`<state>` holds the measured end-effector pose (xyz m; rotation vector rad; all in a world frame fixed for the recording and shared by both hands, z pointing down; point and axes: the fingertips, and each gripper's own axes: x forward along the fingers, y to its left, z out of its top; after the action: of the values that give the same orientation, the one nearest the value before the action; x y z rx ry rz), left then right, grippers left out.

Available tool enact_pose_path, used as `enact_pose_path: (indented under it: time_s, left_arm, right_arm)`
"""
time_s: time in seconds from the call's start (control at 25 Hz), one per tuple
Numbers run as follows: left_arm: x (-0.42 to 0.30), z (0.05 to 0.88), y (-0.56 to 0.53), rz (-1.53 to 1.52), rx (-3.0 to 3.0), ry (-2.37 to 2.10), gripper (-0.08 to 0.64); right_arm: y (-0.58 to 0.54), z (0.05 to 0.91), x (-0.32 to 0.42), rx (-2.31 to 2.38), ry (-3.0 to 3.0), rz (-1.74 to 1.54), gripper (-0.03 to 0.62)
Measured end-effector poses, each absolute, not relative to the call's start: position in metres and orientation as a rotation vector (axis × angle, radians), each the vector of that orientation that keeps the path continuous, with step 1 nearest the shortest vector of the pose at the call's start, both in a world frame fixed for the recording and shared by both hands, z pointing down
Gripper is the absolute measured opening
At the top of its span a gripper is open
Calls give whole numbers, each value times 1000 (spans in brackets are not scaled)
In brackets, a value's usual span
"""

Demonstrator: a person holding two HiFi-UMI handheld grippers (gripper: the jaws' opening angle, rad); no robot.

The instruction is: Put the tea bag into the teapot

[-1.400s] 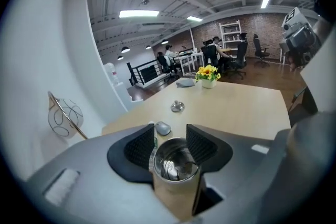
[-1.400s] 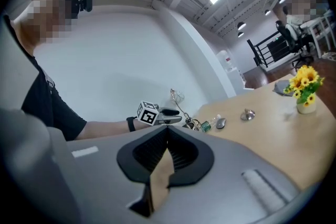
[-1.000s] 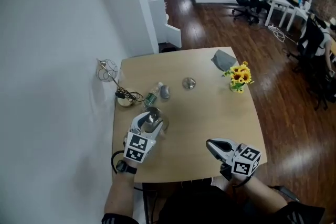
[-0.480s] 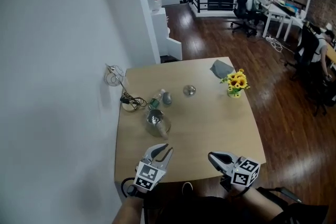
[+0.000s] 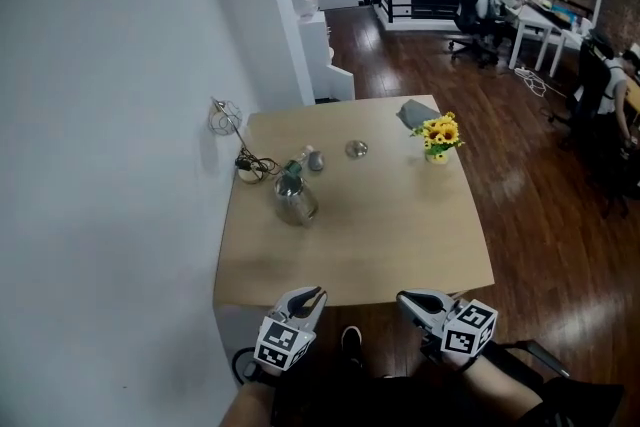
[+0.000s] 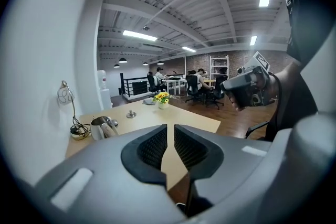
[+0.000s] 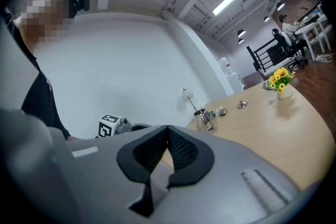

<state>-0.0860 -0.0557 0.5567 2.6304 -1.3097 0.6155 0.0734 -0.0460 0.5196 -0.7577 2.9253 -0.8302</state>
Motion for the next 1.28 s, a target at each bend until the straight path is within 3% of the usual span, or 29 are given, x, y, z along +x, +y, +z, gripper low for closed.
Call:
enact_pose_path:
  time_s: [0.12, 0.32, 0.72, 1.28]
  left_arm:
    - [-70, 556, -16, 599, 2614, -1288, 56]
    - [-48, 559, 39, 612, 2595, -1230, 150]
    - [-38, 559, 91, 537, 2602, -1210, 132]
    - [-48, 554, 109, 571, 2658, -1241, 163]
  right_arm:
    - [-10, 524, 90, -744, 2940, -849, 8]
    - [33, 524, 108, -751, 2973, -819, 8]
    - [73, 523, 116, -846, 3019, -713, 8]
    - [93, 510, 113, -878, 3010, -655, 8]
